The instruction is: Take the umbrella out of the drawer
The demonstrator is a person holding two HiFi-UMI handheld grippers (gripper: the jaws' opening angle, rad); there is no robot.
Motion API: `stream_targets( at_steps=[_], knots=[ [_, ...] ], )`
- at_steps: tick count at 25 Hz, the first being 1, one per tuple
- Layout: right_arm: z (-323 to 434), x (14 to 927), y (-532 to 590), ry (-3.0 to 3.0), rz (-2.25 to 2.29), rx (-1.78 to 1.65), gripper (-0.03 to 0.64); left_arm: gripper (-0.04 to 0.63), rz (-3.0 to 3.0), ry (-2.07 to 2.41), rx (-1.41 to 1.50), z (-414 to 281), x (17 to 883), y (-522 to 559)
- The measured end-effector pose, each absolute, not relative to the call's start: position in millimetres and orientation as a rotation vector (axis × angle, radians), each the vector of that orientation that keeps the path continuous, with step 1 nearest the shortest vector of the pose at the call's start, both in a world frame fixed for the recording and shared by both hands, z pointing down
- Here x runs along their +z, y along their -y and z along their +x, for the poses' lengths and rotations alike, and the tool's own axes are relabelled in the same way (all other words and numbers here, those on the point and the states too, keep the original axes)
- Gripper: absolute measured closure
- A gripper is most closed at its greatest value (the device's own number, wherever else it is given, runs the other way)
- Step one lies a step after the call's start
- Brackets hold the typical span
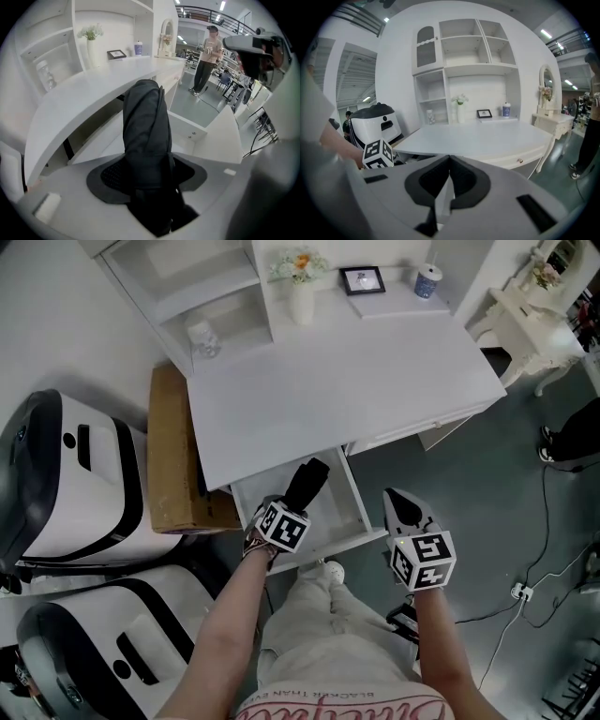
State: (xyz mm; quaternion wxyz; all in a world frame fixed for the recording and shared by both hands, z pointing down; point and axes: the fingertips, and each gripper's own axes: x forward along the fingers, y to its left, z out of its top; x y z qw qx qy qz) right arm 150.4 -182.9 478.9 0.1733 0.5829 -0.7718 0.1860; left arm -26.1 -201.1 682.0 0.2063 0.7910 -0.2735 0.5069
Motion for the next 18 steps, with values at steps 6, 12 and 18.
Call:
stream_targets(
  at_steps=[6,12,18],
  knots=[
    [151,457,186,2.204,1.681,0.464,0.608,0.333,2.266,0.758,1.34,-20,657,199],
    [153,439,188,2.215,1.696,0.418,0.609,0.333,2.324,0.788,1.275,-18,624,207],
    [152,419,196,2.243,1.7,0.359,0.609,0.333,2.355,0.845,1.191,-22,593,218]
  ],
)
